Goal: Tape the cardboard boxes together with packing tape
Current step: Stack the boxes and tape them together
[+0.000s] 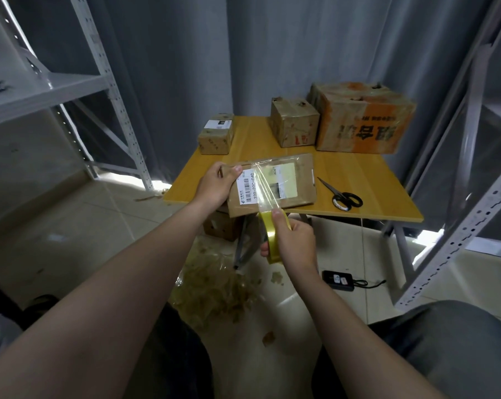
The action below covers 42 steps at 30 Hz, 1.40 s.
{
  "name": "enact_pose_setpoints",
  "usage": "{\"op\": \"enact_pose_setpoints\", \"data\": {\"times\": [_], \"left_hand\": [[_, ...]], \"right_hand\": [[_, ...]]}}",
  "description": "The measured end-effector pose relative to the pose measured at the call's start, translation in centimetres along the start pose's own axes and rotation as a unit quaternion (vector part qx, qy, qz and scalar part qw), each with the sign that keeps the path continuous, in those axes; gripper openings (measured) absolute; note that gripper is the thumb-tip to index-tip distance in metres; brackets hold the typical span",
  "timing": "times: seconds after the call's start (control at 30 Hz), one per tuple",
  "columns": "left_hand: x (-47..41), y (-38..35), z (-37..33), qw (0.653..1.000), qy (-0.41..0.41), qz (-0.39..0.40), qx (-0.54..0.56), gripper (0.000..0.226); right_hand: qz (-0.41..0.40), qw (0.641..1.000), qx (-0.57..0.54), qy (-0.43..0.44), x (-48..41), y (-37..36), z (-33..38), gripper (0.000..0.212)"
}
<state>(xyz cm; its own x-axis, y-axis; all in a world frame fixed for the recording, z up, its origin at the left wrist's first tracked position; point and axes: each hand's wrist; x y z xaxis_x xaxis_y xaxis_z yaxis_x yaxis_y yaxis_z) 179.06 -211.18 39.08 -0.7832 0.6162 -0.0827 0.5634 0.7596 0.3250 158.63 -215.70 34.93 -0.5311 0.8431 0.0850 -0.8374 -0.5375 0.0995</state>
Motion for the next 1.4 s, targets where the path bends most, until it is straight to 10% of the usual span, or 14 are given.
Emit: {"op": "enact_pose_setpoints", "data": {"times": [0.5,0.73,0.93,1.4], "left_hand": [[-1.0,0.3,0.2,0.999,0.008,-0.022,-0.031,0.047],[-1.3,1.1,1.4,0.937,-0.234,0.041,-0.255,0.039],[-1.3,0.6,0.9,0.888,-0.158,0.192,-0.387,0.119],[-2.8,0.1,0.4,0.882,-0.101,0.183,-0.423,0.100]], "right_hand": [[0.029,0.999,-0.017,-0.039,-1.6,-0.8,-0.3,0.047],[0.043,0.998,-0.016,-0.045,-2.4,-0.9,0.8,0.050],[0.083,0.994,-0.043,-0.058,-3.3,-0.4,2.1,0.042],[0.061,0.997,-0.030,0.027,-2.3,0.5,1.7,0.038]]}}
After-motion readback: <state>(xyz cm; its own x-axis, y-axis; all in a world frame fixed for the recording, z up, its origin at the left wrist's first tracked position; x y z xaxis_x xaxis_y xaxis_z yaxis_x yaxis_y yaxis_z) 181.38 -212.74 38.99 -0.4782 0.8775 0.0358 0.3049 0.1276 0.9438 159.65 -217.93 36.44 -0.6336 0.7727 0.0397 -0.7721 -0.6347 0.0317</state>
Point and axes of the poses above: each hand's wrist, its own x-axis away from the middle knuckle, its own y-axis out of the back of the hand, z = x × y, and after that the axes turned 1 degree about x, right-handed
